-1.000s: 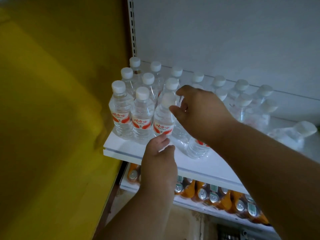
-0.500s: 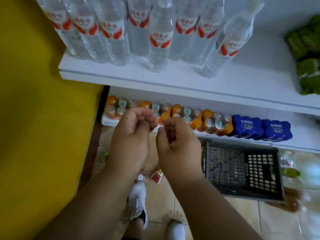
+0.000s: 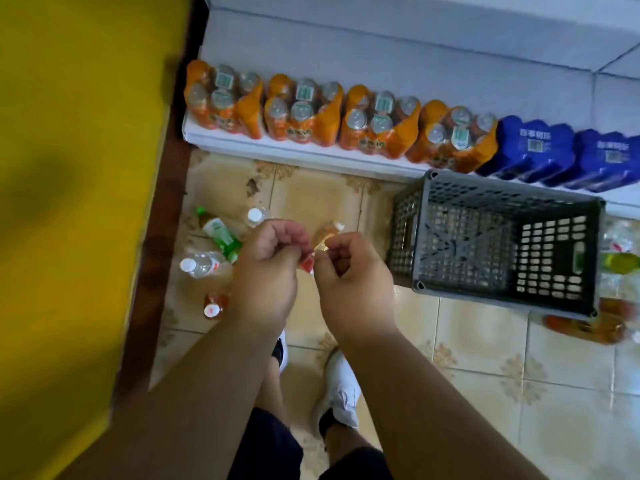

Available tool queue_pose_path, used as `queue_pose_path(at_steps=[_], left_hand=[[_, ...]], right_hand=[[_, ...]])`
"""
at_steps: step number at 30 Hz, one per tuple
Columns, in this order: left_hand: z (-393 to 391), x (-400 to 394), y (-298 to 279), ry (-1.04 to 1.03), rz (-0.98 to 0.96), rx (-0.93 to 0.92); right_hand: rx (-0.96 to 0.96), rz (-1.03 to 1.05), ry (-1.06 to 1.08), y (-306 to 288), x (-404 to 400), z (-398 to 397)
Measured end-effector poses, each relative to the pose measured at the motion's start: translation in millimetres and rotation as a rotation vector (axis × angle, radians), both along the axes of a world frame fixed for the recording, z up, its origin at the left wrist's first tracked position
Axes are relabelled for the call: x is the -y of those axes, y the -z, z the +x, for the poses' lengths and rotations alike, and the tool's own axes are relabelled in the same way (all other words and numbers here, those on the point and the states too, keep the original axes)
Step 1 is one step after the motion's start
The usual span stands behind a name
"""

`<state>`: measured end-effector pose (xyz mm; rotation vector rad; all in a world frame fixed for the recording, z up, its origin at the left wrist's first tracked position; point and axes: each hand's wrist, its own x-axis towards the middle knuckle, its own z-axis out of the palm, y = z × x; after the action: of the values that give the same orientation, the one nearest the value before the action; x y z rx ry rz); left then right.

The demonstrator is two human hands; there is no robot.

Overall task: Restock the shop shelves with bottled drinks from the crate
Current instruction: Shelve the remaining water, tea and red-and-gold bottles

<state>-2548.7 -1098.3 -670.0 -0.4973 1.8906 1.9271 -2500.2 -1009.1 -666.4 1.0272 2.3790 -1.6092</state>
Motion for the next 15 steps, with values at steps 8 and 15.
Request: queue_pose_path(at_steps=[8, 15], left_hand=[[10, 0, 139, 0.064, -0.121, 0.132], [8, -4, 266, 0.116, -0.279, 0.316]], right_hand=[[0.146, -0.093, 0.111, 135, 10, 16], [0.39, -0.267, 0.273, 266, -3, 22]])
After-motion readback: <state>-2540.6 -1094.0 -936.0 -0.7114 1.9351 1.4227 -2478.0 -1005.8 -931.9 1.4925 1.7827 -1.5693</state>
